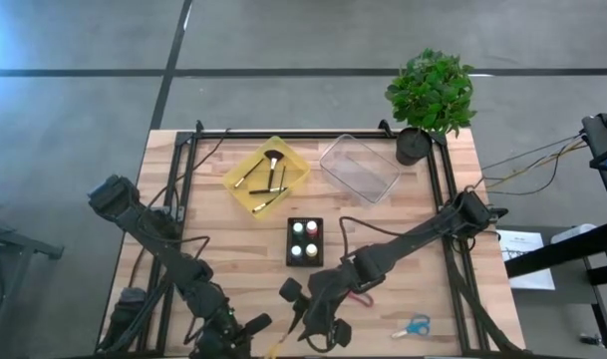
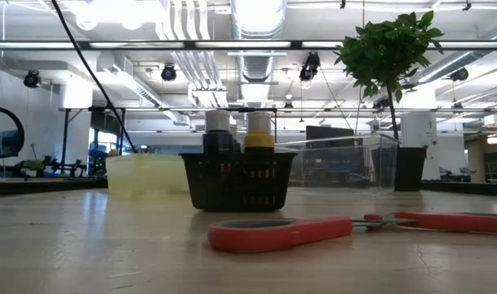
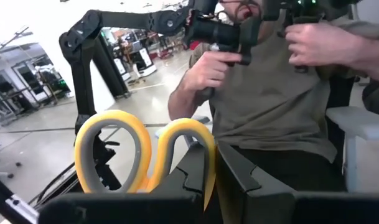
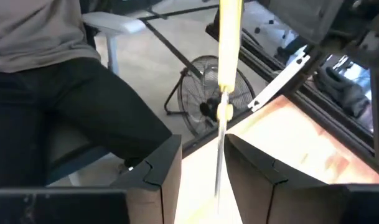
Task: Pick & Place Paint Supplies
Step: Put the yellow scissors into the transparent bin
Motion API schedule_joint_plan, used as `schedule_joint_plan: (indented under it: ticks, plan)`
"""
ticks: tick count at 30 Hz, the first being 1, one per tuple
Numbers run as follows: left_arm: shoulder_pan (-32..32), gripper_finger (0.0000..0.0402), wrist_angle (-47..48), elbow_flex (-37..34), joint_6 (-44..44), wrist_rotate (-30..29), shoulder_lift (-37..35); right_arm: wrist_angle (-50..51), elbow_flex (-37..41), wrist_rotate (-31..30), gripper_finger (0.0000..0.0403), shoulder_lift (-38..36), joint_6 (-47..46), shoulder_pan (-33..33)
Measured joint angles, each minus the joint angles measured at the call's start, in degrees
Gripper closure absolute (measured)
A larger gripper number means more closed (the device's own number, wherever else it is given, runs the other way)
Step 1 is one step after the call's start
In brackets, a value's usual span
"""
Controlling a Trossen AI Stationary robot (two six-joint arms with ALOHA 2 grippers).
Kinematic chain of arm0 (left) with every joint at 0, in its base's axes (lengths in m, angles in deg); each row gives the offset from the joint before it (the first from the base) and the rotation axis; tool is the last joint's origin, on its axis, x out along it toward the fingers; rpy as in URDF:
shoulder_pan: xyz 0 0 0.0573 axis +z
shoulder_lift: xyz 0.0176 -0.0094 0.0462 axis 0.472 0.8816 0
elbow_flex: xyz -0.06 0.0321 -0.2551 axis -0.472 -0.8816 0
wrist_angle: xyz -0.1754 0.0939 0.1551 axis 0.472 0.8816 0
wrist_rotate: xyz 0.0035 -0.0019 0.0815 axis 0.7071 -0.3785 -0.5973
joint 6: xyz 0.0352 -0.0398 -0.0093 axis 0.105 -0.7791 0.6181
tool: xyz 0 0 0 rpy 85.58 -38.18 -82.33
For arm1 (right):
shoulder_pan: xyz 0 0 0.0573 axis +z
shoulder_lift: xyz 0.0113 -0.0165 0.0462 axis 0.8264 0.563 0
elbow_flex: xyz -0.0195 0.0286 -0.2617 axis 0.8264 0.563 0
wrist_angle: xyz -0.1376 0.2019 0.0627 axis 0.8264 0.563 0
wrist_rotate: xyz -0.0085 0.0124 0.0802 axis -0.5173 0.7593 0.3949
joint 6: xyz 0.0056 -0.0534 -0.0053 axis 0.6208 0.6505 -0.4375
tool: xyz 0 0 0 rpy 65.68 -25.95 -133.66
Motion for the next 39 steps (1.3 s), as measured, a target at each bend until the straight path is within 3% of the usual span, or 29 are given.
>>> schedule_joint_plan:
  ticks: [8, 24, 35, 39]
  plan:
    - [0.0, 0.0382, -1.4, 0.4, 3.4, 0.5, 0.0, -2.6, 0.1, -3.2, 0.0287, -0.1, 1.7, 0.0]
    - [0.3, 0.0382, -4.4, 1.0, 10.1, 0.5, 0.0, -4.0, 0.1, -3.2, 0.0287, -0.1, 1.9, 0.0]
    - [0.4, 0.0382, -4.1, 1.0, 8.4, 0.8, 0.0, -4.3, 0.1, -3.1, 0.0287, -0.1, 1.7, 0.0]
    - [0.4, 0.0382, -3.8, 1.0, 8.1, 0.9, 0.0, -5.2, 0.1, -3.1, 0.0307, -0.1, 1.8, 0.0]
